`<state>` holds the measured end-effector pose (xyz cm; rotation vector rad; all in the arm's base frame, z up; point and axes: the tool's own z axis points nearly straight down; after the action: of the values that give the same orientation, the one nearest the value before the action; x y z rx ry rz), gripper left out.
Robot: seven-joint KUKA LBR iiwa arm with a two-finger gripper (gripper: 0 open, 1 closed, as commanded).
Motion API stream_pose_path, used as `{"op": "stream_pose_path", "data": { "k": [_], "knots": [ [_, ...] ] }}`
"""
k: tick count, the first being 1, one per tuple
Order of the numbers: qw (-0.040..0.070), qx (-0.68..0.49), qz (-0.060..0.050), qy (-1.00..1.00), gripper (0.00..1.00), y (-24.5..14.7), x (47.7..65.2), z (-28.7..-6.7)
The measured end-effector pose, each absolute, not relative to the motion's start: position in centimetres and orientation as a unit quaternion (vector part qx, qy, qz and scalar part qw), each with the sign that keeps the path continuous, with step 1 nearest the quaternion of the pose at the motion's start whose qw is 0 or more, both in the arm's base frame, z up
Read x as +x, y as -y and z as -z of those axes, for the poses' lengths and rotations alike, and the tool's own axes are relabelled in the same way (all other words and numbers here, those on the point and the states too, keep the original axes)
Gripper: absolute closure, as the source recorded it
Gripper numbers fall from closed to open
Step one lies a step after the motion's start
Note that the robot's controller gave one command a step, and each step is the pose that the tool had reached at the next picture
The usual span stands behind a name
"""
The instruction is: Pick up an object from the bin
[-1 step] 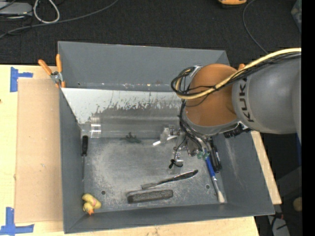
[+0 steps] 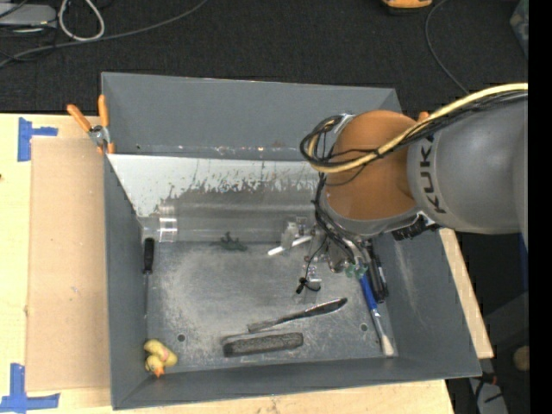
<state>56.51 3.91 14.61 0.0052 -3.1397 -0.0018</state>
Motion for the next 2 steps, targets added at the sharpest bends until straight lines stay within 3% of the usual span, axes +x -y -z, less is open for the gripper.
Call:
{"op": "stream_pose_path", "data": {
  "k": [1, 2],
  "knots": [
    [-0.001, 0.125, 0.001, 0.992, 0.0, -5.5, 54.6, -9.0],
    [0.002, 0.148, 0.001, 0.989, 0.0, -6.0, 53.9, -7.8]
  ]
}}
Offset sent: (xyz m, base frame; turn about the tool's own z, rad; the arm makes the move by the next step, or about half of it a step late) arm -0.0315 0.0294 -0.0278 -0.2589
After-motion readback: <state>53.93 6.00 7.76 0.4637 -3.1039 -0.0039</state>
